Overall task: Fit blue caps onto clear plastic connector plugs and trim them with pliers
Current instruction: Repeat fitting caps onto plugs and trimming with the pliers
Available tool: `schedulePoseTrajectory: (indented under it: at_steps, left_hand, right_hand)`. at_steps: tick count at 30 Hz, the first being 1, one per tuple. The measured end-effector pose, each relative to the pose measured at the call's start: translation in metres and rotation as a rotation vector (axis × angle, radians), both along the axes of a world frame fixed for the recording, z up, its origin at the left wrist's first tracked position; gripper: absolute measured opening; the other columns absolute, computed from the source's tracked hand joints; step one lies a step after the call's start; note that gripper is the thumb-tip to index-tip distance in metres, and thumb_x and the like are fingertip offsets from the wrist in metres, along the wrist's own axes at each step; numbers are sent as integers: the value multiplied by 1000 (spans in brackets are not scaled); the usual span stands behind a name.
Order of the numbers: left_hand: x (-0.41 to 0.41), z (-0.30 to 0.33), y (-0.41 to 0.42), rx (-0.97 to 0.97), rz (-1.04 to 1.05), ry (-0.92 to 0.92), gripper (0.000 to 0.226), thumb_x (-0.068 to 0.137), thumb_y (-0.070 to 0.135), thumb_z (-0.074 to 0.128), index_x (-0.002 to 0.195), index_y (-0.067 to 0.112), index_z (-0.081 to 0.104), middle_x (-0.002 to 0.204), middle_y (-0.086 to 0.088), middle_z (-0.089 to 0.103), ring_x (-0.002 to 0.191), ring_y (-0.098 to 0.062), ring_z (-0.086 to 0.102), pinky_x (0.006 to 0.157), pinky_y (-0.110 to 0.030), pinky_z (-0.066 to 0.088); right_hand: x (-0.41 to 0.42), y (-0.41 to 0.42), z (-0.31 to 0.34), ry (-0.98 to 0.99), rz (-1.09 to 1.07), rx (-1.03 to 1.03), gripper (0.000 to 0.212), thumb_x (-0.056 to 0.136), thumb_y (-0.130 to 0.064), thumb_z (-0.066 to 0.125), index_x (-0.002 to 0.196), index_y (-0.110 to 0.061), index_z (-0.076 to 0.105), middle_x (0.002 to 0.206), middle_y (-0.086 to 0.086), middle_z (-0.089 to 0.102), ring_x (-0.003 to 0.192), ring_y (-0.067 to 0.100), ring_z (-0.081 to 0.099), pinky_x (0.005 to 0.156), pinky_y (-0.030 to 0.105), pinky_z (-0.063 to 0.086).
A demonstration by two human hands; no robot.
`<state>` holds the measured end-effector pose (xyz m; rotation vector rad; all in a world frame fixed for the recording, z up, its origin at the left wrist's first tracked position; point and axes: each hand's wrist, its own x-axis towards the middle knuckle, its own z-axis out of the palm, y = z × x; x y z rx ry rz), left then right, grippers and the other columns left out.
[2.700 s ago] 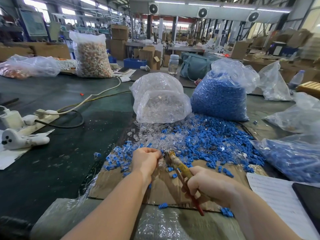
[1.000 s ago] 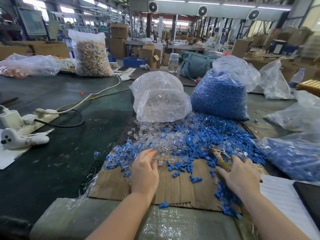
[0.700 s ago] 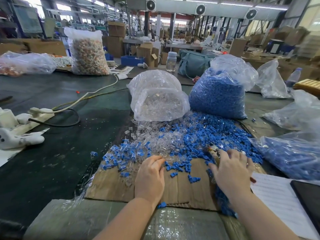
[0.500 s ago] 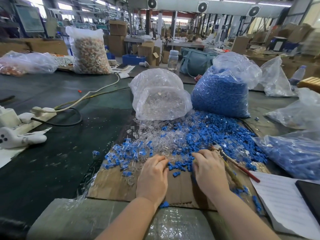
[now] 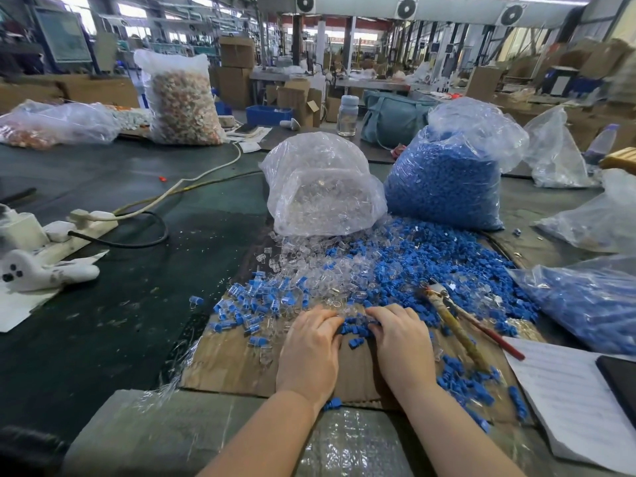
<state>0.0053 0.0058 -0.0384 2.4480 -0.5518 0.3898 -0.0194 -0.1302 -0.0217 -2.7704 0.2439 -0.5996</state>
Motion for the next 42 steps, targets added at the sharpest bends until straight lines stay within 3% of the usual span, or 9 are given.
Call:
schedulePoseTrajectory:
  at_steps: [6,11,15,17,20,28,33,38,42]
  left_hand:
    - [0,-2,1,17,18,-3,36,96,30,45,132,29,48,136,15,44,131,-2,27,112,-16,7]
    - [-1,-2,1,15,23,-8,35,96,30,47,131,28,50,132,16,45,128,-1,28,110,-15,11]
    - [-3,-1,1,15,24,-13,36,95,30,47,130,29,50,130,16,46,126,0,29,110,-16,13]
    - [-3,0,1,19,25,-11,35,95,30,47,130,29,50,130,16,46,126,-1,29,110,-16,13]
    - [-4,0,1,17,27,-10,35,95,31,47,130,28,51,130,15,47,125,-1,29,110,-16,13]
    - [-1,5,0,-7,63,15,32,93,33,50,125,30,55,126,17,49,121,-2,31,108,-20,12]
    - [4,18,-9,35,68,-20,26,93,35,48,118,35,58,115,19,53,110,-6,36,93,-23,15]
    - [17,26,-22,121,-83,34,38,98,18,41,132,32,49,130,17,51,116,-11,35,96,-26,21]
    - [19,22,-22,142,-127,43,31,95,20,48,122,33,58,122,16,57,109,-10,40,93,-26,26]
  right_hand:
    - [-11,7,-1,-151,-10,23,18,71,-12,78,88,-15,72,86,2,64,82,27,60,75,42,45]
    - [-12,6,-3,-141,-17,6,10,72,-11,77,72,-15,68,79,1,61,77,27,57,72,40,41]
    - [-11,7,-4,-152,2,6,10,78,-10,72,75,-15,64,79,-1,62,77,27,56,70,38,39]
    - [-11,6,-4,-139,15,3,5,84,-12,67,85,-18,67,88,-3,65,85,26,57,75,40,39]
    - [-10,7,-4,-78,27,-12,18,89,-13,60,102,-22,69,103,-5,66,98,23,56,83,41,38]
    - [-13,9,-2,-126,12,-38,16,79,-2,69,81,-18,66,80,-4,64,79,24,59,71,39,43]
    - [-12,9,-3,-176,22,-126,24,64,-4,81,73,-17,63,74,-4,63,71,23,59,62,36,46]
    - [-12,8,-5,-209,9,-135,25,63,-3,81,73,-15,62,72,-3,62,69,24,59,60,35,46]
    - [-12,7,-5,-196,-1,-155,25,61,-2,82,75,-16,67,73,-2,62,69,23,60,57,36,48]
